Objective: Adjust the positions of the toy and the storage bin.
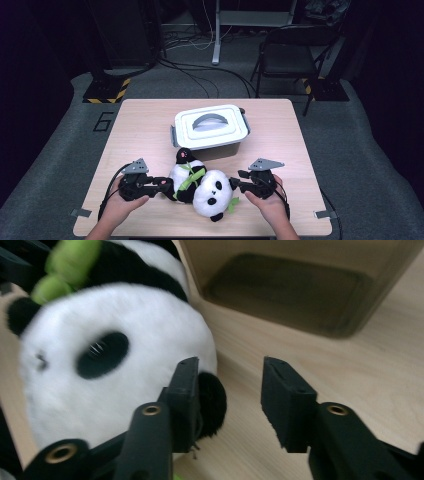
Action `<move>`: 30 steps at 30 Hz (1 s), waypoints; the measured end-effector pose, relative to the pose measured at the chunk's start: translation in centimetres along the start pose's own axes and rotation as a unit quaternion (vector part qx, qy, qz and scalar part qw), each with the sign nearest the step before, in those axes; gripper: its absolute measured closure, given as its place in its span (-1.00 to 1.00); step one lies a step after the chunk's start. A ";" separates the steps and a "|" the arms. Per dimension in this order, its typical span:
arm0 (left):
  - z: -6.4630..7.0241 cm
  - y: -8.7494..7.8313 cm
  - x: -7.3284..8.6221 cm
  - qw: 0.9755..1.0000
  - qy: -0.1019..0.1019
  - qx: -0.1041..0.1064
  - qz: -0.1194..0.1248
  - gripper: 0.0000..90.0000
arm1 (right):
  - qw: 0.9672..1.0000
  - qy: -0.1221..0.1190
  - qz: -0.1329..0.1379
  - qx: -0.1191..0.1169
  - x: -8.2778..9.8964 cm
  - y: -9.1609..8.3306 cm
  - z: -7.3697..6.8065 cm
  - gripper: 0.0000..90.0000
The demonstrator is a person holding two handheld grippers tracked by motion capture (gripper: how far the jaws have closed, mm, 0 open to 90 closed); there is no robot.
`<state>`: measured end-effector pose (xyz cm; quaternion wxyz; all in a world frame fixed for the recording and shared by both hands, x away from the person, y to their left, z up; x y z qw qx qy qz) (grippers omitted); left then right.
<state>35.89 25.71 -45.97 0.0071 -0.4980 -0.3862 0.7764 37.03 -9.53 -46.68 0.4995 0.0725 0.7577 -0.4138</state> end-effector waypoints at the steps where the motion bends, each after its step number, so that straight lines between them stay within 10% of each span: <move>1: 0.1 0.0 0.0 1.000 0.000 0.000 0.002 0.45 | 1.000 -0.011 0.008 -0.005 -0.3 -0.2 -0.3 0.15; 14: 1.1 -0.1 -0.4 1.000 0.007 0.000 0.002 0.45 | 0.991 -0.110 0.024 -0.078 -2.2 1.5 -6.0 -0.21; 30: 1.0 0.1 -0.2 1.000 0.005 0.009 0.008 0.45 | 0.981 -0.184 -0.008 -0.058 -0.7 4.1 -7.3 -0.32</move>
Point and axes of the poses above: each handheld gripper's, and its own axes: y roughly forward along the jaws, x roughly out of its underside, z roughly to its right, the point moved 3 cm from there along y, roughly forward along the jaws, and after that the axes turned 1 degree about z, right-handed, at the moved point
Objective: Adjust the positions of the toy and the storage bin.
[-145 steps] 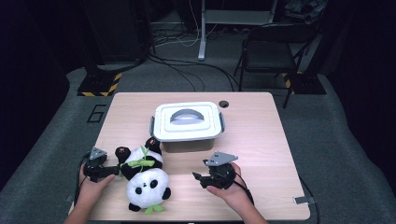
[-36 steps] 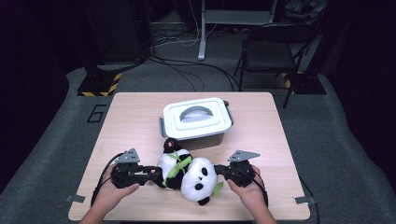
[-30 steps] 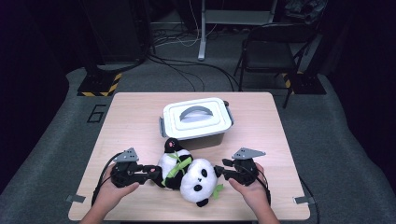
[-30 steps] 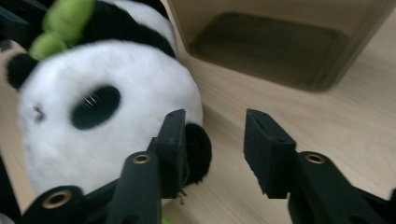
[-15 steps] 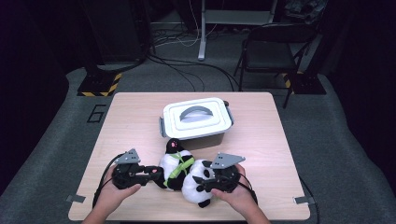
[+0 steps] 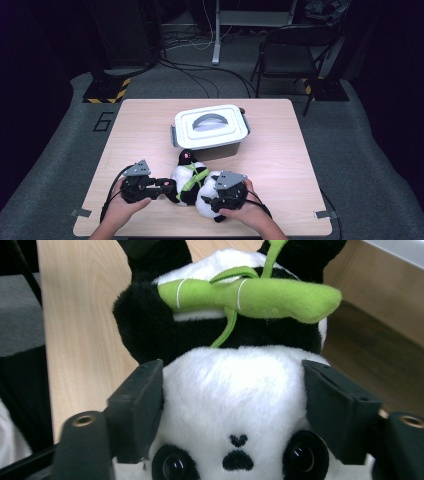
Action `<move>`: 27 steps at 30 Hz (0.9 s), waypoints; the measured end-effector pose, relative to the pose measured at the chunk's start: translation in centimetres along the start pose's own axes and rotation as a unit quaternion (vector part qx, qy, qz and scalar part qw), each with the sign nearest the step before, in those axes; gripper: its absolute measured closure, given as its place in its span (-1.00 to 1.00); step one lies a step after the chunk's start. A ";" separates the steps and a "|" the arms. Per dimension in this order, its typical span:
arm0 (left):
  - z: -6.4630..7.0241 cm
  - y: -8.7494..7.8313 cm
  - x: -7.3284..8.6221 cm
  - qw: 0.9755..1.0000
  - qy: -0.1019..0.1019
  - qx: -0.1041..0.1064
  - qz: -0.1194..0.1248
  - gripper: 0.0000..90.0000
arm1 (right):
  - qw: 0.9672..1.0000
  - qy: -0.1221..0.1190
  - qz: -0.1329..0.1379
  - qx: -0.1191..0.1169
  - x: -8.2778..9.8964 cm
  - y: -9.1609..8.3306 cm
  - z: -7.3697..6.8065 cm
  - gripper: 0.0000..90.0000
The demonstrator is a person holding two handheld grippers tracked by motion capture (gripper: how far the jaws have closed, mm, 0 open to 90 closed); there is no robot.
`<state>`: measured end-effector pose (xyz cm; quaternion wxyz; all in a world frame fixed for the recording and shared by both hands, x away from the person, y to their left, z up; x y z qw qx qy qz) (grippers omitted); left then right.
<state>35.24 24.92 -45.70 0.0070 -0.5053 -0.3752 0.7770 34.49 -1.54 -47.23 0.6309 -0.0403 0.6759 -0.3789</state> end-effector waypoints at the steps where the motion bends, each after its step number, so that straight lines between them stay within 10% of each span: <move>1: 0.0 0.0 0.0 1.000 0.000 0.000 0.000 0.45 | 1.000 0.003 -0.001 0.000 0.1 0.0 0.0 -0.27; 13: -0.6 -0.2 0.0 1.000 -0.009 0.010 0.011 0.28 | 0.999 0.032 -0.001 -0.009 0.7 0.0 0.6 0.34; 27: -2.3 -2.6 -0.4 0.998 -0.013 -0.007 0.061 0.01 | 0.998 0.065 0.003 -0.026 1.0 -2.2 1.4 0.41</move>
Point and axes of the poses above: each handheld gripper's, and its own axes: y roughly forward along the jaws, x roughly out of its underside, z roughly to its right, the point moved 3 cm from there along y, roughly forward along the jaws, and after that the axes turned 1 degree about z, right-handed, at the moved point
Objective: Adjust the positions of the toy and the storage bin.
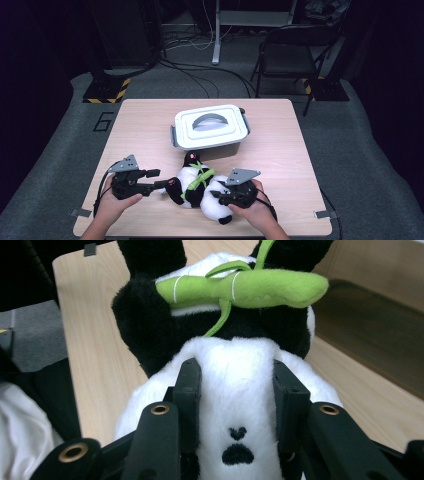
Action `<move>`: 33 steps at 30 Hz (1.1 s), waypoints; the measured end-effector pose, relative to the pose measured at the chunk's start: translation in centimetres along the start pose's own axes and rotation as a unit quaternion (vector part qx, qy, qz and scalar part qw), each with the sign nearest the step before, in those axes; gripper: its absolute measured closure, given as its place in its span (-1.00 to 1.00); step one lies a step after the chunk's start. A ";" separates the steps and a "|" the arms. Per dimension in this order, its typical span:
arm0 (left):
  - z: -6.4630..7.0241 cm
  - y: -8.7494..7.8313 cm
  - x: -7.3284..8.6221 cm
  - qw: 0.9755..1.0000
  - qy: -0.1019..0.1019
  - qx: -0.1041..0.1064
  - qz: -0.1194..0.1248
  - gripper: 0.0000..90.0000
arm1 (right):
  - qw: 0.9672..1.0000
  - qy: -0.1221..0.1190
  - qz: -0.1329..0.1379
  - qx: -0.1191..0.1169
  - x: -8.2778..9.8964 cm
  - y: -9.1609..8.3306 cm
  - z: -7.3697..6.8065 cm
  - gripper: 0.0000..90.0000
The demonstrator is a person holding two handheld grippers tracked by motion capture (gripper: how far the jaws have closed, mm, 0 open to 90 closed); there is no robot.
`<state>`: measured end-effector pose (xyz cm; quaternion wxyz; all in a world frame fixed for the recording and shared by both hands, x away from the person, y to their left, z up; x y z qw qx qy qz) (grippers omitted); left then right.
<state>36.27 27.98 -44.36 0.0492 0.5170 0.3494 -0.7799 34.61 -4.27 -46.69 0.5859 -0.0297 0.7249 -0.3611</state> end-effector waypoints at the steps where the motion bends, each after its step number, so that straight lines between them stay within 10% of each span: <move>1: -0.3 -0.2 0.1 1.000 -0.007 -0.008 0.004 0.01 | 1.000 0.004 0.002 0.001 0.1 -0.5 0.3 0.41; 16: -3.6 0.8 -0.7 0.999 -0.024 -0.041 0.014 0.01 | 0.996 0.048 0.008 0.079 2.7 -5.4 1.8 0.41; 33: -4.9 1.8 -1.1 0.998 -0.027 -0.048 0.016 0.03 | 0.971 0.118 0.014 0.209 5.8 -10.0 4.3 0.40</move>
Point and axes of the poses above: each handheld gripper's, and its own axes: y roughly forward along the jaws, x roughly out of its underside, z roughly to its right, the point moved 3 cm from there along y, roughly forward along the jaws, and after that the axes turned 1 degree about z, right-handed, at the moved point
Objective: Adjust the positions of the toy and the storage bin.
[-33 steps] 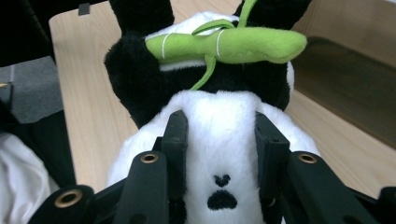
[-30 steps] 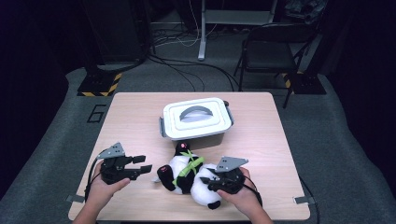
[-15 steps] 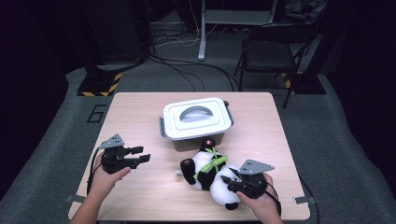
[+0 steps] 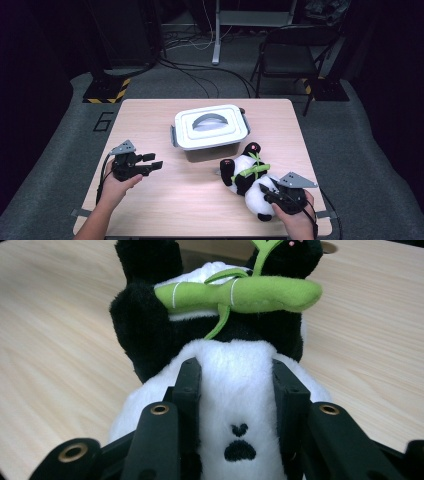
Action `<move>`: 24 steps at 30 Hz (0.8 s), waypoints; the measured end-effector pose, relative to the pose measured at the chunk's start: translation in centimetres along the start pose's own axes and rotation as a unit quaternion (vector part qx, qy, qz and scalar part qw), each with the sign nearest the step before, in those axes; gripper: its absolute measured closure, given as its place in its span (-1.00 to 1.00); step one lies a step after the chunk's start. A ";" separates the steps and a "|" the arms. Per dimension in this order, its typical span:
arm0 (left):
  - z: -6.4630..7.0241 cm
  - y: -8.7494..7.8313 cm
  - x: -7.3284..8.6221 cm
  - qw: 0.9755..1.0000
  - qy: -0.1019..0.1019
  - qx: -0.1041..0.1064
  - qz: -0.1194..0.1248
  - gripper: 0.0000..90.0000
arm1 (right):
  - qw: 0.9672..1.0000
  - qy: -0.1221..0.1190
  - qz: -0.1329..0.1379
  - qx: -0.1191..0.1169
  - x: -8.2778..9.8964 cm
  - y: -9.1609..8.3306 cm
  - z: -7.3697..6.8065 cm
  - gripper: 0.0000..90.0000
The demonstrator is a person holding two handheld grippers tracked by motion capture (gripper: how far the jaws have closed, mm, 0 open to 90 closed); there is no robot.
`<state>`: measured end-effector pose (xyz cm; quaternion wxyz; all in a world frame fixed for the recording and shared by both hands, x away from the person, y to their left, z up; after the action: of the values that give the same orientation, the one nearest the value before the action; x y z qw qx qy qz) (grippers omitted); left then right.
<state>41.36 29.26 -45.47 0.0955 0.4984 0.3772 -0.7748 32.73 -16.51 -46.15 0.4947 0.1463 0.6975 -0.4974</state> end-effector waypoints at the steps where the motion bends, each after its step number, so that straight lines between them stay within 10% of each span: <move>1: 0.0 -0.1 0.0 1.000 -0.001 -0.002 0.001 0.02 | 1.000 0.003 0.000 0.007 0.1 -0.1 0.2 0.40; 14: -0.4 0.0 -0.1 1.000 -0.006 -0.011 0.003 0.02 | 0.995 0.028 0.003 0.096 0.9 -0.1 2.5 0.39; 24: -0.1 1.5 -3.6 1.000 -0.013 -0.024 0.008 -0.03 | 0.994 0.036 0.015 0.104 1.2 -0.1 2.3 0.11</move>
<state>44.00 27.48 -43.21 0.1185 0.4888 0.3902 -0.7712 33.36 -18.84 -47.14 0.4588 0.2254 0.6568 -0.5543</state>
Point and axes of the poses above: each handheld gripper's, and its own axes: y roughly forward along the jaws, x roughly out of its underside, z roughly to its right, the point moved 3 cm from there along y, roughly forward along the jaws, and after that the axes turned 1 degree about z, right-handed, at the moved point
